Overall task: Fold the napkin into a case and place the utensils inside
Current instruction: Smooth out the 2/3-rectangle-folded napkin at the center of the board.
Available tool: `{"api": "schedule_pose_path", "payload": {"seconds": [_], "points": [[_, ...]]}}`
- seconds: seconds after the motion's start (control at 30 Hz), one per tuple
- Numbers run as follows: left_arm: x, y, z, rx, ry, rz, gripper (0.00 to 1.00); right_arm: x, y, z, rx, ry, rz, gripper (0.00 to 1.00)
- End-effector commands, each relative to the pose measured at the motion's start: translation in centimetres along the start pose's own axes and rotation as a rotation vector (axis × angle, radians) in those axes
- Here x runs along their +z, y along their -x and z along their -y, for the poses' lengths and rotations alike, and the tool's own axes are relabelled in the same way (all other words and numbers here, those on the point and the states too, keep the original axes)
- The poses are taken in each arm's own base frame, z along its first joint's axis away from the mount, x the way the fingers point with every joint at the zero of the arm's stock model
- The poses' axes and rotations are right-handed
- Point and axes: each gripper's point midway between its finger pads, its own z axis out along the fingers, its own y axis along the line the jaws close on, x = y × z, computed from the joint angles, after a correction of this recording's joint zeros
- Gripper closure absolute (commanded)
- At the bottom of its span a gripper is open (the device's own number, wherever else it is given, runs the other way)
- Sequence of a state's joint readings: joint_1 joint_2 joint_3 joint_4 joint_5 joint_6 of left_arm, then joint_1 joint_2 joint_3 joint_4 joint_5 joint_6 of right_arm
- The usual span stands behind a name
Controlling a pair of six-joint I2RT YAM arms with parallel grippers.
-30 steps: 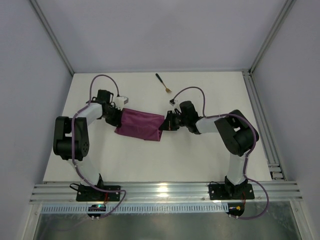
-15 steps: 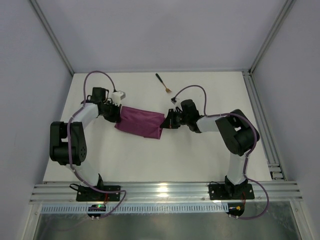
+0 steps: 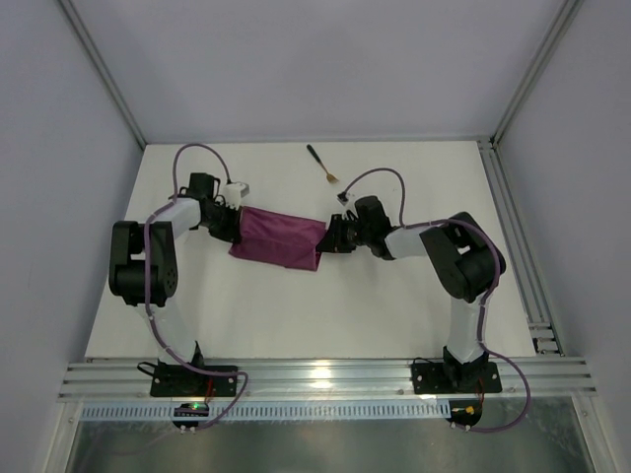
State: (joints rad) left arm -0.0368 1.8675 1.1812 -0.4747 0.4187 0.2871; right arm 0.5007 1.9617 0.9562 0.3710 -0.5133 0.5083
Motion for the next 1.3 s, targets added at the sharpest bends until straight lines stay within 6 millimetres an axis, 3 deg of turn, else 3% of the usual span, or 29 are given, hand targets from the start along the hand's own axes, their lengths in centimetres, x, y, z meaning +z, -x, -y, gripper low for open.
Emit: {"api": "schedule_pose_path", "payload": {"seconds": [0.0, 0.13, 0.3, 0.43, 0.5, 0.6, 0.73, 0.93, 1.13, 1.27], "points": [[-0.4, 1.4, -0.3, -0.003, 0.009, 0.041, 1.0, -0.5, 2.8, 0.0, -0.036, -0.031, 0.075, 0.72], [-0.6, 1.3, -0.2, -0.004, 0.008, 0.043, 1.0, -1.9, 4.1, -0.5, -0.08, -0.066, 0.097, 0.62], [-1.1, 1.6, 0.4, -0.009, -0.004, 0.065, 1.0, -4.8, 6.0, -2.8, -0.154, -0.077, 0.127, 0.59], [-1.8, 2.3, 1.0, -0.002, -0.016, 0.106, 1.0, -5.5, 5.6, -2.8, -0.165, -0.107, 0.112, 0.6], [-2.0, 2.5, 0.9, 0.002, -0.007, 0.113, 1.0, -5.3, 5.0, -3.4, -0.172, -0.093, 0.103, 0.74], [-2.0, 2.7, 0.8, 0.0, -0.007, 0.119, 1.0, -3.8, 3.1, -6.3, -0.21, 0.012, 0.061, 0.92], [-2.1, 3.0, 1.2, -0.001, -0.026, 0.134, 1.0, -2.4, 1.0, -9.0, -0.224, 0.139, 0.028, 0.96], [-2.3, 4.1, 1.7, 0.022, -0.049, 0.181, 1.0, -0.4, 1.2, -7.5, -0.149, 0.141, 0.046, 0.96], [-2.7, 5.0, 2.0, 0.054, -0.066, 0.212, 1.0, 0.9, 1.1, -4.2, -0.05, 0.088, 0.063, 0.96], [-2.6, 5.0, 2.1, 0.06, -0.072, 0.213, 1.0, 1.6, 0.0, -2.1, 0.011, 0.044, 0.037, 0.96]]}}
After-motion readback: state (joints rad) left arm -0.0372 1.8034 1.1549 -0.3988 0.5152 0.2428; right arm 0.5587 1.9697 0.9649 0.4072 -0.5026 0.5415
